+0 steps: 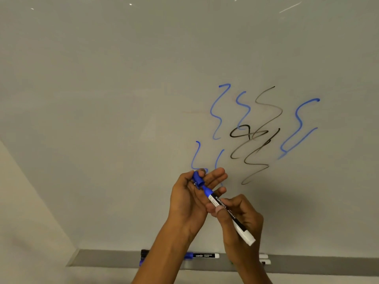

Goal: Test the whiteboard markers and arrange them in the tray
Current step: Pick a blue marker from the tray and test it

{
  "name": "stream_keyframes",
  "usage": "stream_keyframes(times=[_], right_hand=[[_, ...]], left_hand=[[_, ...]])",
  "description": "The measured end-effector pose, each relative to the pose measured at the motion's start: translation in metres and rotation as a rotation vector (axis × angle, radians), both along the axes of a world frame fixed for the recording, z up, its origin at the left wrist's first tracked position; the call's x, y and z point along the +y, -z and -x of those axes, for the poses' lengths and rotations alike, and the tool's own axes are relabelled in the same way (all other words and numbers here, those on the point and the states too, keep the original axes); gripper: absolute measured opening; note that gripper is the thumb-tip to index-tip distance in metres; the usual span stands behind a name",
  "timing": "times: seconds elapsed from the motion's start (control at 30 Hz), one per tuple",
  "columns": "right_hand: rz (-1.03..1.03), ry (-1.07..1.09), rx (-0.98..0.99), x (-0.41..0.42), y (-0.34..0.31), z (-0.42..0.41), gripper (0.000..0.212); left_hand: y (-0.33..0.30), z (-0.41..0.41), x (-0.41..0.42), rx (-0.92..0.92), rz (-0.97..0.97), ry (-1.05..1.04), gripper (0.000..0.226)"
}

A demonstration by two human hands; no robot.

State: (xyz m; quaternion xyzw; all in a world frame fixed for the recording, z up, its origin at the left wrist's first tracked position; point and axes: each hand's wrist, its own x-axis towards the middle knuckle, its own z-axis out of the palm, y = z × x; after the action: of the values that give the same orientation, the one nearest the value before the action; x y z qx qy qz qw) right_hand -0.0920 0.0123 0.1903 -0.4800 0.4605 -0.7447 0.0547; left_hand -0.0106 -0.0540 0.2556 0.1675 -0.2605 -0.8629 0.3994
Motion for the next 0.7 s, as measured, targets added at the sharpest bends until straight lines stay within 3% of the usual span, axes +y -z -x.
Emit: stream_keyframes(times=[0.2,0.33,0.6,0.7], right_hand=[[-0.013,0.002,0.072,0.001,0.003,-0.002,0.025],[-0.077,-0.043,0.134,-0.004,0.018,-0.002,0.027],[-0.307,-0.162,-0.208,-0.020,0.044,-0.003,0.018],[-0.544,-0.197,-0.615,-0.032,0.070,0.011,0.016]], left_hand=[[0.011,0.001,0.007,0.025,-0.139,0.020,0.037],[0.021,-0.003,0.002,-0.030,-0.337,-0.074,0.039],[0.063,0.006,-0.012,-0.131,-0.418,-0.160,0.037],[0.098,0.009,-0.018,-0.280,-0.413,-0.153,0.034]])
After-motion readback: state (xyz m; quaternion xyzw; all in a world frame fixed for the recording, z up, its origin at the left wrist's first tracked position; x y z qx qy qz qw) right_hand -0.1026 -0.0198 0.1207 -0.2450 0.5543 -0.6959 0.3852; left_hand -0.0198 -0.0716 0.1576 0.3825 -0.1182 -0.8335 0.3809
